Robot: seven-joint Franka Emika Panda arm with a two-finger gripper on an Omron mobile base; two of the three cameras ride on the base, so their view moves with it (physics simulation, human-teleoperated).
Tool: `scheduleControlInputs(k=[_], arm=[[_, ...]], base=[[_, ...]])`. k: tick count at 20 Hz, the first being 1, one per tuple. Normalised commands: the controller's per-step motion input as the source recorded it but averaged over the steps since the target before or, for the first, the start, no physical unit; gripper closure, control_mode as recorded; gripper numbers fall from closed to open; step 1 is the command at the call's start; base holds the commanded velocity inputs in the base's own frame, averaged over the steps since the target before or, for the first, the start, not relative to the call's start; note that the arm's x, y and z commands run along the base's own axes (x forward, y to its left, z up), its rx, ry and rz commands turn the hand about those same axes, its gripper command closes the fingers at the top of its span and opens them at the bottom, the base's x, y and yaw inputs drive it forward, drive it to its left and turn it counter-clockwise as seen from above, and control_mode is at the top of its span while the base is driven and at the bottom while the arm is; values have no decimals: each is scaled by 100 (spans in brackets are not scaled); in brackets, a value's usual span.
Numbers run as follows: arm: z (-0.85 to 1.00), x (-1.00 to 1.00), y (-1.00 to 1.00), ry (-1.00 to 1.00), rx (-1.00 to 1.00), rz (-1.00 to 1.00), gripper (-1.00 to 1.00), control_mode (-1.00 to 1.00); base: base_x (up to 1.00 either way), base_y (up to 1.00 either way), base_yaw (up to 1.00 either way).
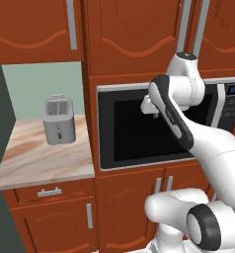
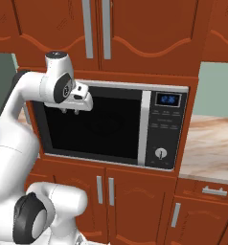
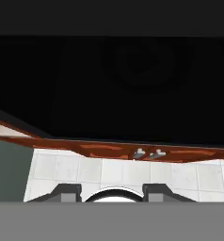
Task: The microwave is finished heating the chicken drumstick and broccoli. Take the bowl containing the food and place it on the dining counter.
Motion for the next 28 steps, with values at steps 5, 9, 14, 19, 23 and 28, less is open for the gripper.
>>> scheduleControlInputs(k=[5, 9, 14, 19, 23, 28], arm=[[-5, -23, 0, 0, 0, 0, -100, -100], [-26, -51, -4, -1, 0, 0, -100, -100], [-20, -85, -38, -1, 0, 0, -100, -100], [-10, -70, -77, -1, 2, 0, -100, -100], [-3, -53, -65, -4, 3, 0, -100, -100], [0, 0, 0, -1, 0, 0, -100, -100]], base=[[0, 0, 0], [0, 0, 0], [0, 0, 0], [0, 0, 0], [0, 0, 0], [0, 0, 0]])
